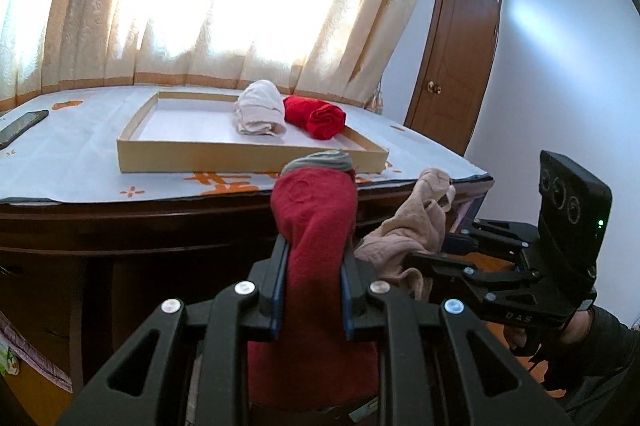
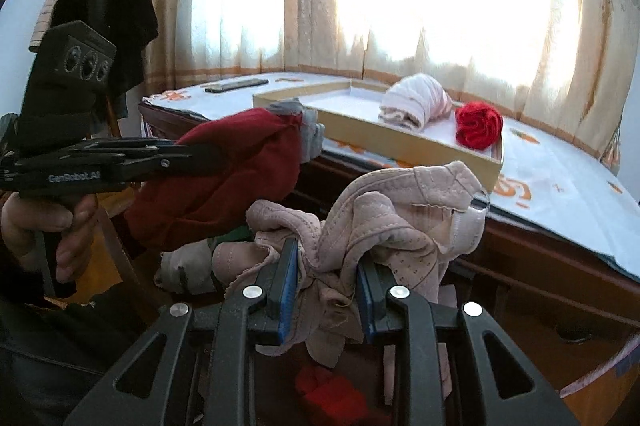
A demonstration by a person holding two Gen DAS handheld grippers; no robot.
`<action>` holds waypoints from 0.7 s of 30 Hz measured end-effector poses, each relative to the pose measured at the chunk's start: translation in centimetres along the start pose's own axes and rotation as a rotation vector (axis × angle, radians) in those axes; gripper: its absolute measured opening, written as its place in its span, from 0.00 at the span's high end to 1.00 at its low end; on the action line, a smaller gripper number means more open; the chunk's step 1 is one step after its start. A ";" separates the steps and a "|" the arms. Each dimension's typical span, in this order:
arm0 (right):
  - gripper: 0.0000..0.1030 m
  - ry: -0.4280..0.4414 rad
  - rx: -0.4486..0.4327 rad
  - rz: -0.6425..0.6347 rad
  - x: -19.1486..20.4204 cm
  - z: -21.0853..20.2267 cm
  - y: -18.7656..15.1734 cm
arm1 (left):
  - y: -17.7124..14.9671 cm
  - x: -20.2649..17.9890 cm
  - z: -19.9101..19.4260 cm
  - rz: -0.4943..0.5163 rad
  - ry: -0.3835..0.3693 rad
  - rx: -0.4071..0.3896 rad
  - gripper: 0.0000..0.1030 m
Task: Take underwear out of drawer
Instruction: 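Lift both garments out of the drawer with both grippers, then carry the red and beige garments over the beige tray with both grippers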
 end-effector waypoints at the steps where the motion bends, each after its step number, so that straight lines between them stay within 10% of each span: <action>1: 0.72 0.001 -0.009 -0.002 0.0 -0.2 0.1 | 0.1 0.0 -0.1 0.002 0.001 -0.005 0.81; 21: 0.72 0.000 -0.163 -0.031 1.6 -3.5 2.1 | 1.7 -0.9 -2.1 0.051 0.027 -0.106 0.81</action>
Point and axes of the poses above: each gripper's, at about its wrist camera, not at the fingertips, and z roughly the way its jaws point, x to its left, y to its top, the point moved 5 cm from there along z, roughly the way its jaws point, and after that the axes turned 15 degrees about -y, right-handed, at the moved point
